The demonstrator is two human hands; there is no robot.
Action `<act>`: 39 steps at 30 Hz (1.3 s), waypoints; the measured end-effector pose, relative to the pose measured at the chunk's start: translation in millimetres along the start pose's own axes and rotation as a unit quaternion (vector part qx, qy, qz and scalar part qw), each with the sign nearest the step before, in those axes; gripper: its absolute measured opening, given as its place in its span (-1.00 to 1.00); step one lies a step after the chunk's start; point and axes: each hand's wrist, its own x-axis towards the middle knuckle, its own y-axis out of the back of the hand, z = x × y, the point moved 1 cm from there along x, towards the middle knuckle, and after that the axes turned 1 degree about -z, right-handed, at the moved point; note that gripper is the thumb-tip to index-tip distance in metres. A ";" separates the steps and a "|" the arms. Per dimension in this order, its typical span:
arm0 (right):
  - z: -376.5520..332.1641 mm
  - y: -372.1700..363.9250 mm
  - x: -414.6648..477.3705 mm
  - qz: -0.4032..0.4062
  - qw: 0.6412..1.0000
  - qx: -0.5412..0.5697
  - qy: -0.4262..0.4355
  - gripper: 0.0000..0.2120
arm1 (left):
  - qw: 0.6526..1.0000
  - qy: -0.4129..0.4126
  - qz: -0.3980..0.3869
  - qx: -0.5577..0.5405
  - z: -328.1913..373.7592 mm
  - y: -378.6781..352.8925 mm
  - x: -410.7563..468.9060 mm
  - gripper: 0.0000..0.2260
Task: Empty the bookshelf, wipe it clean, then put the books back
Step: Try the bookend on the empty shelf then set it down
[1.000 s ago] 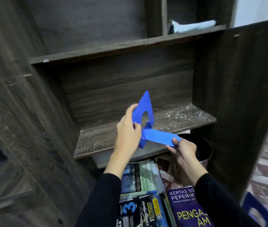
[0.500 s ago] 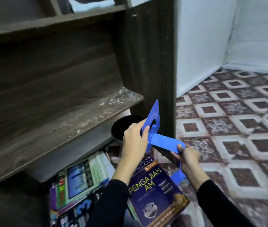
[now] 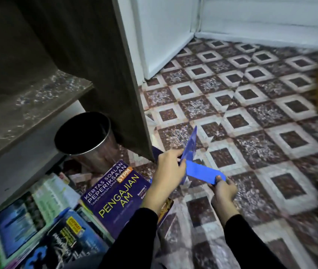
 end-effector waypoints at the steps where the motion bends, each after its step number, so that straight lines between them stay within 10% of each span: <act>1: 7.8 5.2 7.5 0.016 1.000 -0.011 -0.001 -0.74 | 1.000 0.001 -0.021 -0.003 -4.2 -8.0 1.5 -0.84; 8: 65.0 37.3 49.5 0.038 0.990 -0.116 -0.071 -0.91 | 0.988 0.068 -0.140 -0.017 -35.3 -55.0 1.4 -0.70; 18: 96.4 30.6 64.7 0.012 0.977 -0.114 -0.178 -0.91 | 0.982 0.145 -0.116 -0.023 -87.2 -80.8 -3.6 -0.73; 25: 96.0 39.5 85.1 -0.088 0.890 -0.442 -0.070 -0.85 | 0.980 0.162 -0.114 -0.017 -97.1 -92.2 -0.8 -0.70; 39: 92.8 16.5 83.4 -0.080 0.828 -0.554 0.022 -0.78 | 0.982 0.164 -0.083 -0.037 -116.9 -102.9 -4.1 -0.65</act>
